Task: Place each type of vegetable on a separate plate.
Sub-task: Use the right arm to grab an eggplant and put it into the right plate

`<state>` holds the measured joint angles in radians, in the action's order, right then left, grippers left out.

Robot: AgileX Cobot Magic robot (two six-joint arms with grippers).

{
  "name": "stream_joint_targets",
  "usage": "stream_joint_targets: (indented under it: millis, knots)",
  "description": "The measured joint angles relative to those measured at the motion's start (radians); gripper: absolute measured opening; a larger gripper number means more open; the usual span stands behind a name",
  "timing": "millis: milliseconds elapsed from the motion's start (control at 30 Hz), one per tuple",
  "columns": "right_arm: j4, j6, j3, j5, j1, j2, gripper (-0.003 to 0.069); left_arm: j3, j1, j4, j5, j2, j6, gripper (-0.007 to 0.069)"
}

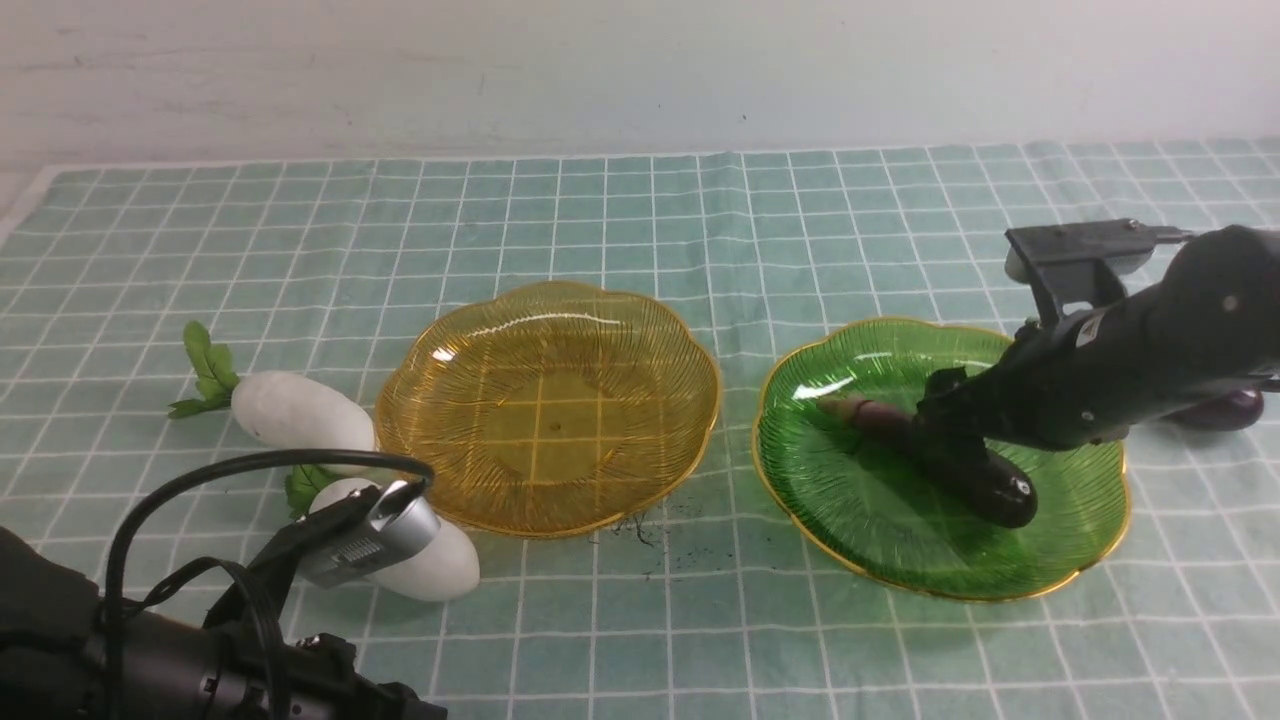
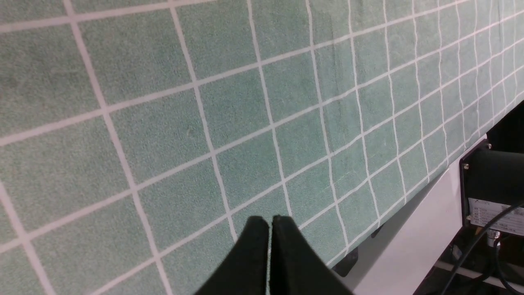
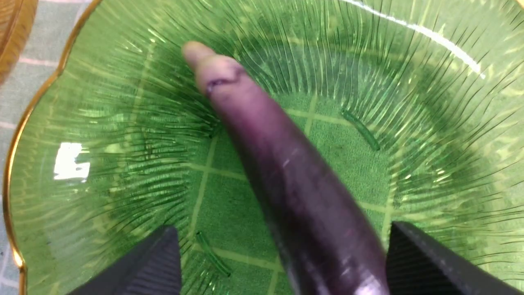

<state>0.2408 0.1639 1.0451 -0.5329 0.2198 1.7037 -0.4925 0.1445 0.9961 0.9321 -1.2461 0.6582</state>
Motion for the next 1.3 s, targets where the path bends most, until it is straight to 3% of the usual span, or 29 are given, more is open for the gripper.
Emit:
stream_joint_targets:
  millis: [100, 300, 367, 533, 900, 1300]
  knots:
    - [0.000, 0.000, 0.000, 0.000, -0.026, 0.000, 0.0634, 0.000, 0.000, 0.000, 0.000, 0.000, 0.000, -0.0007]
    - [-0.030, 0.004, 0.000, 0.074, -0.195, 0.000, 0.0636, 0.000, 0.000, 0.000, 0.000, 0.000, 0.000, -0.0007]
    - [-0.059, 0.009, 0.000, 0.135, -0.269, 0.000, 0.0629, 0.000, 0.000, 0.000, 0.000, 0.000, 0.000, -0.0007]
    - [-0.134, 0.019, 0.000, 0.267, -0.344, 0.018, 0.0603, 0.000, 0.000, 0.000, 0.000, 0.000, 0.000, -0.0007]
    - [-0.306, 0.022, 0.002, 0.439, -0.363, 0.184, 0.0575, 0.000, 0.000, 0.000, 0.000, 0.000, 0.000, -0.0007]
    - [-0.326, 0.023, 0.005, 0.464, -0.365, 0.282, 0.0568, 0.000, 0.000, 0.000, -0.001, 0.000, 0.000, -0.0007]
